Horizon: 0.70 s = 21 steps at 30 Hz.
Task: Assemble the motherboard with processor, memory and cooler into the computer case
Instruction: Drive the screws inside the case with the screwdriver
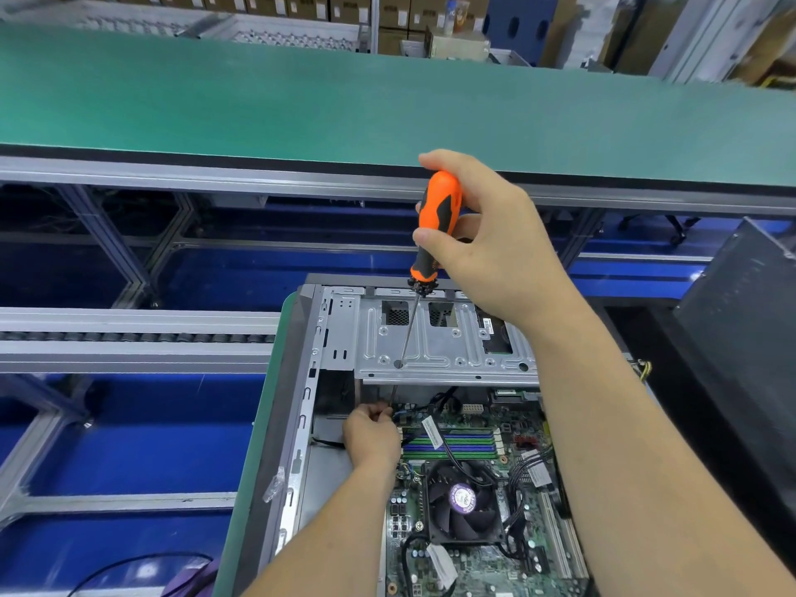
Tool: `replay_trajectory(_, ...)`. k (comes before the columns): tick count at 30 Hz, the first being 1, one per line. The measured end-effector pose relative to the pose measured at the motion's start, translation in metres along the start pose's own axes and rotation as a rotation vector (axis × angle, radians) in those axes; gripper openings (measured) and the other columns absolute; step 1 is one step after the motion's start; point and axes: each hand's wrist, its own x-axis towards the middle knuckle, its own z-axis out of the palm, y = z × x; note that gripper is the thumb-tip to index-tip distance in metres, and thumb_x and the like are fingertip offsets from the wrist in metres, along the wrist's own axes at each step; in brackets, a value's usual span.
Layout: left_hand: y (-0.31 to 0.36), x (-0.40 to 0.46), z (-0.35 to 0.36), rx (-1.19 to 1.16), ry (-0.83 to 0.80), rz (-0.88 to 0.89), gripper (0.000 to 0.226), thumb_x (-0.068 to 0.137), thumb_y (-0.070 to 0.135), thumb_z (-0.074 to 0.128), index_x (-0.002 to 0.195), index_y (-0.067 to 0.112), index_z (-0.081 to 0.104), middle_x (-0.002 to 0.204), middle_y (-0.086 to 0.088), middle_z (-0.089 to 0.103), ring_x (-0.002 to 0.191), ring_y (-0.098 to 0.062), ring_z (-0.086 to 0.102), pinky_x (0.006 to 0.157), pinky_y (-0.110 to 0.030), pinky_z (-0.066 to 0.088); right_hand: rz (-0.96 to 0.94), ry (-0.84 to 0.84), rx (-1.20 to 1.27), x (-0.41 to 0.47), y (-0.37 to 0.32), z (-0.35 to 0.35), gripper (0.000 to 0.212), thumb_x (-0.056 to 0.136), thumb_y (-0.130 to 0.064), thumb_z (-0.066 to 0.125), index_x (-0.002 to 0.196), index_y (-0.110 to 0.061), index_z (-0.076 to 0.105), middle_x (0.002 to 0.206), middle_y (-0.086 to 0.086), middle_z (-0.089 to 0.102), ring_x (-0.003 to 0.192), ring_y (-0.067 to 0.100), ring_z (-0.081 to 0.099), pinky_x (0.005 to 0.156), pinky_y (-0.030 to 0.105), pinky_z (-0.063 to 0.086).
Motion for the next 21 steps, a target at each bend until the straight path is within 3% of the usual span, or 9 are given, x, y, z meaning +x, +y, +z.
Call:
replay_trajectory(5,0.0012,-0.0023,0.0012,-0.017,-0.054,-0.011,0.012,0.100,0.003,0.050,0.097,0.007,0.061,0.090,-0.001,0.061,0.088,-0.021,0.055,0.087,-0.031,0.043,-0.026,-0.008,0.035,-0.0009,0.0016,0.0005,0.062,0.089,-0.006,0.071,0.142,-0.031,0.048,0.108,-0.020,0.050,0.099,0.031,0.066,0.090,0.044,0.057)
replay_trajectory(8,0.0012,-0.0025,0.0011,-0.015,-0.068,-0.012,0.013,0.101,0.003,0.047,0.102,0.005,0.060,0.095,-0.002,0.062,0.092,-0.022,0.055,0.090,-0.032,0.042,-0.033,0.014,0.063,-0.0012,0.0018,0.0007,0.058,0.088,-0.005,0.070,0.135,-0.033,0.051,0.105,-0.012,0.055,0.089,0.034,0.068,0.084,0.046,0.058)
replay_trajectory(21,-0.0009,0.0005,0.0004,0.000,-0.047,-0.014,0.014,0.101,0.005,0.049,0.105,0.006,0.062,0.102,-0.009,0.065,0.095,-0.025,0.057,0.087,-0.031,0.044,-0.045,0.052,0.067,-0.0020,0.0044,0.0020,0.059,0.089,-0.002,0.070,0.140,-0.027,0.053,0.109,-0.013,0.057,0.100,0.031,0.067,0.084,0.043,0.058)
